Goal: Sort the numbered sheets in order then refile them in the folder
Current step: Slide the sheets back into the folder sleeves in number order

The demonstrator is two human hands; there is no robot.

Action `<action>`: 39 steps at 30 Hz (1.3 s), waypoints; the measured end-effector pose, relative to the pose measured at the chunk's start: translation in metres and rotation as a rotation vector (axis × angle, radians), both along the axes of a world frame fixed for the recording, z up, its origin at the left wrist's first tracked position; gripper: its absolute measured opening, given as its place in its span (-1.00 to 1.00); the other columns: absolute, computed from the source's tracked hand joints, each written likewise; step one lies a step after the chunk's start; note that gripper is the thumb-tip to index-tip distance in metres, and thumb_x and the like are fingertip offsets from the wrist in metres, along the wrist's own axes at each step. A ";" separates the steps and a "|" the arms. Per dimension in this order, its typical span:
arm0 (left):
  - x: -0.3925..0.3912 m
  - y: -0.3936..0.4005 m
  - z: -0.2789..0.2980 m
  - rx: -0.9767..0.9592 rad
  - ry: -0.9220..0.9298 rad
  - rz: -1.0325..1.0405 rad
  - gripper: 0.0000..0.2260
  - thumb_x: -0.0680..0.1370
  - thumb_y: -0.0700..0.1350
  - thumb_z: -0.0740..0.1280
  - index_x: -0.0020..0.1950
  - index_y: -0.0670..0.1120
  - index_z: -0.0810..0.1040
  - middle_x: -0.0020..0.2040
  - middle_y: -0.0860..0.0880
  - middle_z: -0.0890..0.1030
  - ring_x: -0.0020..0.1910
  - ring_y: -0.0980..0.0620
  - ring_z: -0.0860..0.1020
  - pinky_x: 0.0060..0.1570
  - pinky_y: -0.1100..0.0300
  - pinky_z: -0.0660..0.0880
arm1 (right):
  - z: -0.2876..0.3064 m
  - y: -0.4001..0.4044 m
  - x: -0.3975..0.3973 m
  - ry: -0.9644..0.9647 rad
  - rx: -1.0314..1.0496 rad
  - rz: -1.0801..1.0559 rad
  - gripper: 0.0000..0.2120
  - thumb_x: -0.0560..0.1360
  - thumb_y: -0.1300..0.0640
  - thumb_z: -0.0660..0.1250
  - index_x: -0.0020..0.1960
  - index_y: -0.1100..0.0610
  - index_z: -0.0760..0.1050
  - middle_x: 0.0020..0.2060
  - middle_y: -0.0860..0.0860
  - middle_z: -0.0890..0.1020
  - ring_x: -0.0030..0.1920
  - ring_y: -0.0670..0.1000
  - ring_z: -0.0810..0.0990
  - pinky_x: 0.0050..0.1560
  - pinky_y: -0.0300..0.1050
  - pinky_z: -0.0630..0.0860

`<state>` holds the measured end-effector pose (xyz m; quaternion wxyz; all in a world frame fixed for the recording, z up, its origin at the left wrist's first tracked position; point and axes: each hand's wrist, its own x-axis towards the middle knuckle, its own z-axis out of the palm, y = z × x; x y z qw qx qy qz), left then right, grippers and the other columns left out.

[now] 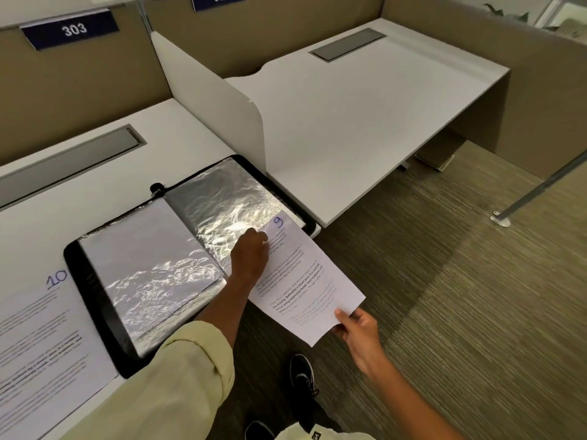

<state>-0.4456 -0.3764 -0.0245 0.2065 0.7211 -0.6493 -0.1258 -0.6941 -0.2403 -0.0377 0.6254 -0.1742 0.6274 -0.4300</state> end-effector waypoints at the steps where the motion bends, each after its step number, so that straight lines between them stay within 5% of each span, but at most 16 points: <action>1: -0.002 -0.002 0.001 -0.006 0.006 0.006 -0.89 0.56 -0.16 0.29 -0.02 -0.13 0.61 -0.09 -0.08 0.53 -0.12 -0.06 0.53 -0.20 0.05 0.48 | 0.000 -0.001 -0.001 -0.013 -0.011 0.010 -0.82 0.54 0.37 0.34 0.12 0.24 0.57 0.01 0.13 0.72 0.01 0.09 0.70 -0.05 0.00 0.61; 7: -0.011 -0.004 0.001 -0.044 0.007 0.007 -0.88 0.55 -0.18 0.32 -0.16 -0.16 0.59 -0.16 -0.06 0.52 -0.19 -0.03 0.50 -0.26 0.13 0.39 | 0.006 -0.010 0.009 -0.082 -0.060 0.041 -0.79 0.53 0.39 0.35 0.15 0.26 0.56 0.02 0.13 0.72 0.05 0.09 0.70 -0.04 -0.05 0.66; 15: -0.010 0.002 0.007 -0.051 0.046 -0.008 -0.90 0.54 -0.17 0.36 -0.12 -0.16 0.64 -0.13 -0.09 0.56 -0.13 -0.06 0.53 -0.18 0.06 0.49 | 0.024 -0.054 0.057 -0.072 -0.084 0.092 -0.86 0.56 0.37 0.32 0.08 0.23 0.56 0.00 0.10 0.70 0.03 0.06 0.70 -0.12 -0.14 0.65; 19: -0.006 0.005 0.007 -0.018 0.113 0.046 -0.89 0.57 -0.12 0.35 -0.04 -0.12 0.65 -0.06 -0.07 0.59 -0.07 -0.03 0.54 -0.06 0.04 0.52 | 0.025 -0.071 0.072 -0.056 -0.089 0.173 -0.88 0.56 0.31 0.34 0.09 0.21 0.55 0.04 0.10 0.70 0.06 0.05 0.70 0.03 -0.05 0.64; 29: -0.010 0.017 0.009 -0.042 0.198 0.152 -0.94 0.55 -0.16 0.35 -0.08 -0.11 0.62 -0.03 -0.04 0.59 -0.01 0.00 0.51 -0.03 0.15 0.44 | 0.013 -0.068 0.073 0.236 -0.154 0.400 -0.91 0.61 0.23 0.31 0.05 0.22 0.57 -0.13 0.13 0.70 -0.20 0.08 0.72 -0.19 -0.13 0.64; 39: -0.018 0.017 0.018 -0.064 0.308 0.233 -0.93 0.55 -0.18 0.37 -0.02 -0.12 0.63 0.03 -0.05 0.63 0.05 0.02 0.54 0.10 0.18 0.46 | 0.021 -0.117 0.117 0.311 -0.198 0.420 -0.87 0.59 0.23 0.34 -0.13 0.22 0.57 -0.24 0.13 0.70 -0.26 0.00 0.73 -0.11 0.00 0.69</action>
